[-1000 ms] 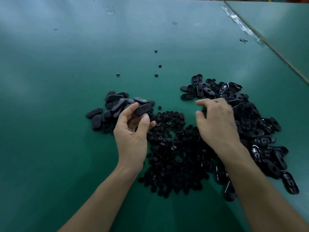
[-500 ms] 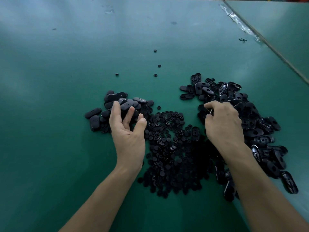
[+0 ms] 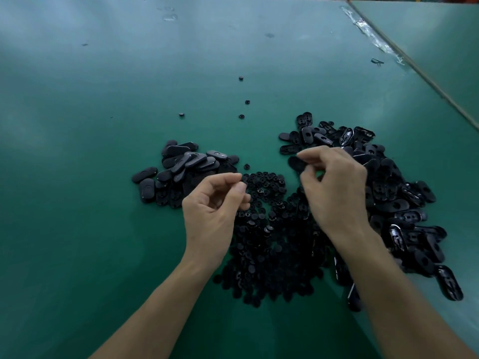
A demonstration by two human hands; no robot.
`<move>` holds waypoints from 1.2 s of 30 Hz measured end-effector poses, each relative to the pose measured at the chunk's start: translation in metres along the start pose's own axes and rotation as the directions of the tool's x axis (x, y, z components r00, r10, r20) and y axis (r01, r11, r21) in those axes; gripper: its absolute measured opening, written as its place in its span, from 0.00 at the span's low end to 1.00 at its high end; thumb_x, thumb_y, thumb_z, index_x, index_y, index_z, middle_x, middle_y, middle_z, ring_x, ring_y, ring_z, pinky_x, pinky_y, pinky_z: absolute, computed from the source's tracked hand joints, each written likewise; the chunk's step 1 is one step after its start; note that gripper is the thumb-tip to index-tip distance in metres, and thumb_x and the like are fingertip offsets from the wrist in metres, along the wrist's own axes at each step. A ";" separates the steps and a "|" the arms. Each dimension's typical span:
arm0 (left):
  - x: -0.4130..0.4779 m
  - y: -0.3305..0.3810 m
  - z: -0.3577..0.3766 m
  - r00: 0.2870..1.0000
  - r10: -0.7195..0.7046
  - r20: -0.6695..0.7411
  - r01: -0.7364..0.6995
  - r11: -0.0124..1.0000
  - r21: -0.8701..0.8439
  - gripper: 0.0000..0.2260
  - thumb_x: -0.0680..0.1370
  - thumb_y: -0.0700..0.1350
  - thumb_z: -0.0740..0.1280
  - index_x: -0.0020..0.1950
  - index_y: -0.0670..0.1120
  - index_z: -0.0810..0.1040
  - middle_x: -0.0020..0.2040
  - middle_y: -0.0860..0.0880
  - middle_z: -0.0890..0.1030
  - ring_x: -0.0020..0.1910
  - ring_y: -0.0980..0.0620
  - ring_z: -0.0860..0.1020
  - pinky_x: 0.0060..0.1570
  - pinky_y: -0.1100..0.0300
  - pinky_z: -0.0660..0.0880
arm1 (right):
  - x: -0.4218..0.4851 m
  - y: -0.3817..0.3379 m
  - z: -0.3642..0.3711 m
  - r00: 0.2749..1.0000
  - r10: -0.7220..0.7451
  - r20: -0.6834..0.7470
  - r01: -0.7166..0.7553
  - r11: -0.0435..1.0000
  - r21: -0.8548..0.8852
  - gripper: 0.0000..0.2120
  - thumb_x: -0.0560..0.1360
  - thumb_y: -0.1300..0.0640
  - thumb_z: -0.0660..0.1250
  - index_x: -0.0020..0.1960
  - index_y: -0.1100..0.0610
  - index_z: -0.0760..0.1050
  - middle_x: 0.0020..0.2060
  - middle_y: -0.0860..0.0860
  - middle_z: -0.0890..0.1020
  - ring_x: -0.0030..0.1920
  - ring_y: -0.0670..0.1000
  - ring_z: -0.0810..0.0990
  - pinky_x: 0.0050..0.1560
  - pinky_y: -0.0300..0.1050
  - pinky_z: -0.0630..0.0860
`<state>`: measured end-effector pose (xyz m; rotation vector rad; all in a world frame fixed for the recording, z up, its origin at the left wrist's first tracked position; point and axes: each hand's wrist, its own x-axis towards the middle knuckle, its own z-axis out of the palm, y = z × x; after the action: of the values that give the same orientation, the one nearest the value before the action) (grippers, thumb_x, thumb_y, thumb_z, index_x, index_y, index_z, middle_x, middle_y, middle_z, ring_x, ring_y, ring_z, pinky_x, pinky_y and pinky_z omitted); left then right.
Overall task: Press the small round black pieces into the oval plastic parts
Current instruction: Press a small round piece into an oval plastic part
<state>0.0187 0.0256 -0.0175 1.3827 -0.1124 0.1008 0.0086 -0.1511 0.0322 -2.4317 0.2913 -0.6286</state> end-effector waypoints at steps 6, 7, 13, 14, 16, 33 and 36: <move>-0.001 0.004 0.004 0.998 -0.050 0.027 0.050 0.999 -0.017 0.09 0.79 0.37 0.70 0.59 0.43 0.83 0.46 0.47 0.87 0.44 0.49 0.86 0.46 0.60 0.82 | -0.020 -0.032 0.016 0.980 -0.181 0.078 0.153 0.950 0.272 0.10 0.74 0.67 0.72 0.51 0.55 0.84 0.45 0.45 0.81 0.44 0.39 0.80 0.47 0.27 0.74; 0.000 0.004 0.004 0.998 -0.055 0.031 0.056 0.998 -0.036 0.10 0.79 0.38 0.70 0.60 0.41 0.82 0.48 0.47 0.87 0.46 0.49 0.86 0.47 0.60 0.82 | -0.022 -0.035 0.018 0.979 -0.186 0.087 0.150 0.937 0.315 0.10 0.73 0.67 0.73 0.51 0.54 0.84 0.45 0.45 0.81 0.45 0.40 0.80 0.48 0.28 0.75; 0.003 0.003 0.002 0.999 -0.038 0.037 0.038 0.999 0.003 0.09 0.79 0.43 0.69 0.57 0.45 0.84 0.48 0.48 0.87 0.48 0.49 0.86 0.48 0.60 0.81 | -0.020 -0.039 0.020 0.950 -0.171 0.262 -0.013 0.815 0.580 0.17 0.74 0.70 0.68 0.49 0.48 0.82 0.43 0.45 0.85 0.43 0.45 0.85 0.45 0.38 0.81; 0.004 0.001 0.002 0.999 -0.037 0.023 0.036 0.999 0.013 0.08 0.80 0.42 0.69 0.57 0.46 0.84 0.47 0.48 0.87 0.46 0.50 0.85 0.47 0.60 0.81 | -0.018 -0.038 0.020 0.952 -0.151 0.267 -0.033 0.816 0.577 0.16 0.75 0.69 0.68 0.49 0.48 0.82 0.43 0.45 0.85 0.44 0.45 0.85 0.45 0.36 0.80; 0.005 -0.001 0.002 0.999 -0.030 -0.020 0.031 0.999 0.034 0.08 0.80 0.39 0.70 0.55 0.50 0.84 0.45 0.51 0.87 0.43 0.54 0.85 0.44 0.63 0.80 | -0.014 -0.032 0.020 0.969 -0.105 0.224 -0.012 0.886 0.464 0.12 0.76 0.66 0.70 0.51 0.50 0.83 0.44 0.44 0.85 0.46 0.41 0.83 0.47 0.31 0.77; 0.001 0.003 0.002 0.999 -0.041 0.024 0.042 0.996 -0.075 0.06 0.73 0.44 0.74 0.50 0.47 0.84 0.40 0.46 0.86 0.39 0.51 0.85 0.39 0.64 0.80 | -0.009 -0.006 0.020 0.942 0.069 0.328 0.010 0.973 -0.231 0.09 0.81 0.55 0.66 0.57 0.53 0.82 0.52 0.52 0.81 0.56 0.53 0.76 0.57 0.45 0.74; 0.001 0.004 0.003 0.999 -0.045 0.010 0.046 0.994 -0.096 0.06 0.75 0.42 0.72 0.51 0.47 0.85 0.41 0.47 0.86 0.41 0.51 0.85 0.41 0.64 0.80 | -0.008 -0.006 0.020 0.938 0.083 0.337 -0.005 0.974 -0.228 0.08 0.81 0.54 0.66 0.56 0.53 0.82 0.50 0.52 0.81 0.55 0.53 0.77 0.56 0.48 0.76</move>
<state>0.0191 0.0236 -0.0134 1.2891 -0.0912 0.0506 0.0125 -0.1334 0.0186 -2.6868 0.2826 -0.1455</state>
